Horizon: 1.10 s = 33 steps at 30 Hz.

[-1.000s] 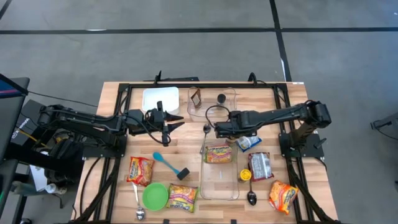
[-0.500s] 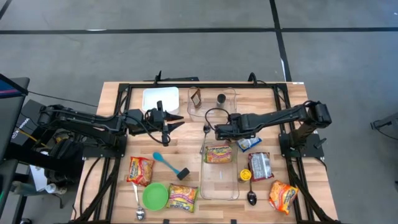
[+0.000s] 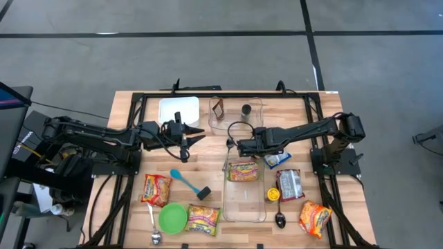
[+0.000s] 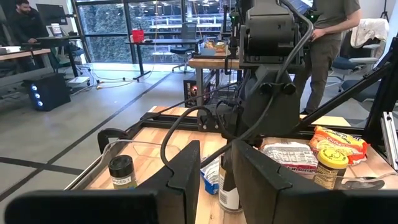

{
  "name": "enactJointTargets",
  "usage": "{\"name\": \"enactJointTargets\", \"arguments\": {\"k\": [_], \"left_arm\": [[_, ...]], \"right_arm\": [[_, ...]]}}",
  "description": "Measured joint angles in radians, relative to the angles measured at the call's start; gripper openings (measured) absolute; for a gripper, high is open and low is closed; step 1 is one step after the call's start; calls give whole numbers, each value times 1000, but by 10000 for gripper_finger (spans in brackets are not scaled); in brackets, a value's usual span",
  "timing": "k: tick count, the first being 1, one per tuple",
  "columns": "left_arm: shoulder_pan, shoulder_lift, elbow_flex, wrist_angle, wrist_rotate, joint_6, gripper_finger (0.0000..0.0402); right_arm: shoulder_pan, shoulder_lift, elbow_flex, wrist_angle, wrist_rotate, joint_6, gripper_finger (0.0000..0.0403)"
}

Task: Pick & Place Food Item
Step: Put the gold seasoning bottle into the top transparent bin

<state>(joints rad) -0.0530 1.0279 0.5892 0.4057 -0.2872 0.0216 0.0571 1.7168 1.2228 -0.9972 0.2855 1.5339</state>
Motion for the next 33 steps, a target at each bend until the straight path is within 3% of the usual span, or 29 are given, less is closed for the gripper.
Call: {"name": "enactJointTargets", "arguments": {"k": [33], "left_arm": [[0, 0, 0, -1, 0, 0, 88]], "right_arm": [[8, 0, 0, -1, 0, -15, 297]]}}
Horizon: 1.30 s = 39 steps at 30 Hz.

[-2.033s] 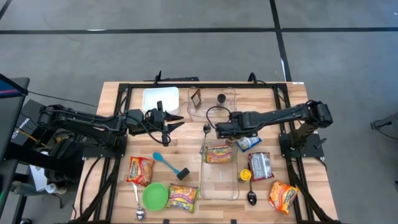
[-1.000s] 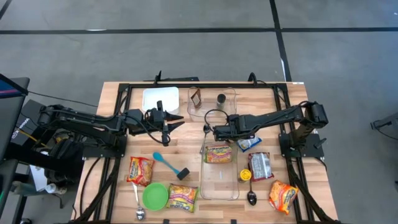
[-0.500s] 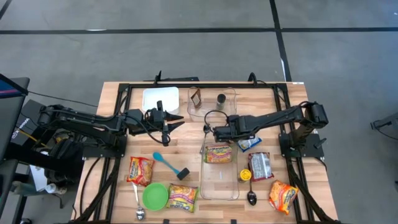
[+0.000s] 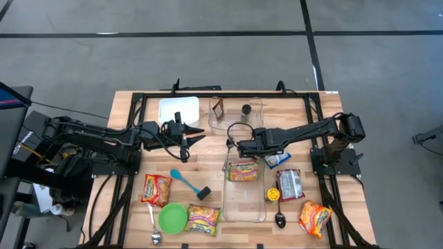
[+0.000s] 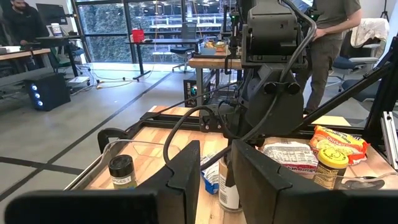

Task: Pick & Place Food Item
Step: Put the gold seasoning bottle into the top transparent bin

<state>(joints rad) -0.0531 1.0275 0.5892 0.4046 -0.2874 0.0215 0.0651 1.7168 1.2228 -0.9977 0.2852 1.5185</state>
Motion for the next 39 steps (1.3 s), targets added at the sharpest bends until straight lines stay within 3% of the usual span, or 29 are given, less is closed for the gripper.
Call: {"name": "enactJointTargets", "arguments": {"k": [31, 39], "left_arm": [[0, 0, 0, 0, 0, 0, 88], [0, 0, 0, 0, 0, 0, 88]], "right_arm": [[0, 0, 2, -4, 1, 0, 282], [-3, 0, 91, -117, 3, -9, 282]]}}
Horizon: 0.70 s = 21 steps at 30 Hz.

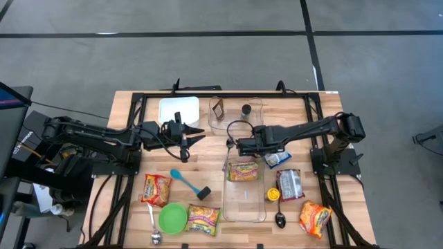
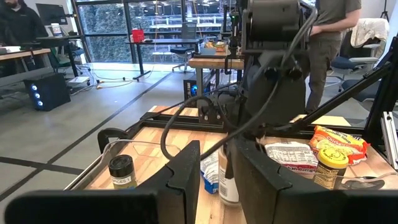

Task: Pick & Place Food Item
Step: Put the gold seasoning bottle into the top transparent bin

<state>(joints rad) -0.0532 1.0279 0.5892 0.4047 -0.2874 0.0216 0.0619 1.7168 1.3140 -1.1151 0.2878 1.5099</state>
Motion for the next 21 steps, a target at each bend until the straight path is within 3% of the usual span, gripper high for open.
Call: {"name": "enactJointTargets", "arguments": {"k": [21], "left_arm": [[0, 0, 0, 0, 0, 0, 88]], "right_arm": [[-49, 0, 214, -214, 105, -105, 282]]}}
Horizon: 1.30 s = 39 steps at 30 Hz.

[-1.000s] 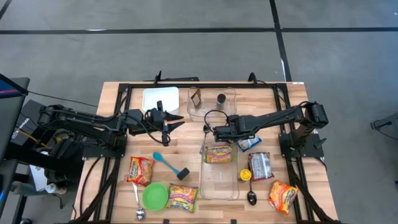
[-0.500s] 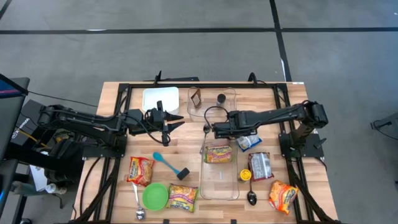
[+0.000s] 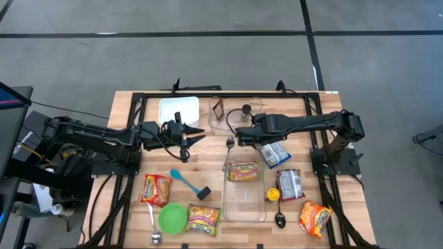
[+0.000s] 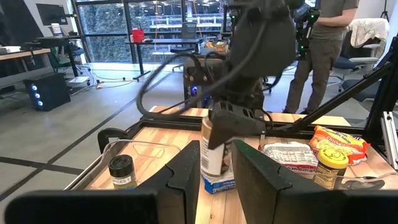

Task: Pick & Place Food Item
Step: Put the gold seasoning bottle into the top transparent bin

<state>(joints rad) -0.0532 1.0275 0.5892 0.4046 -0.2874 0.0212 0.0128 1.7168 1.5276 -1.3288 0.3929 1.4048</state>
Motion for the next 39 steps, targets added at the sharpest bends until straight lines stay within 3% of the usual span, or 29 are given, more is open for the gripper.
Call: {"name": "enactJointTargets", "arguments": {"k": [18, 30, 39], "left_arm": [[0, 0, 0, 0, 0, 0, 88], [0, 0, 0, 0, 0, 0, 88], [0, 0, 0, 0, 0, 0, 88]], "right_arm": [[-179, -1, 135, 79, 52, -293, 282], [-287, -1, 135, 184, -35, -460, 282], [-309, 55, 132, 210, -52, -478, 282]]}}
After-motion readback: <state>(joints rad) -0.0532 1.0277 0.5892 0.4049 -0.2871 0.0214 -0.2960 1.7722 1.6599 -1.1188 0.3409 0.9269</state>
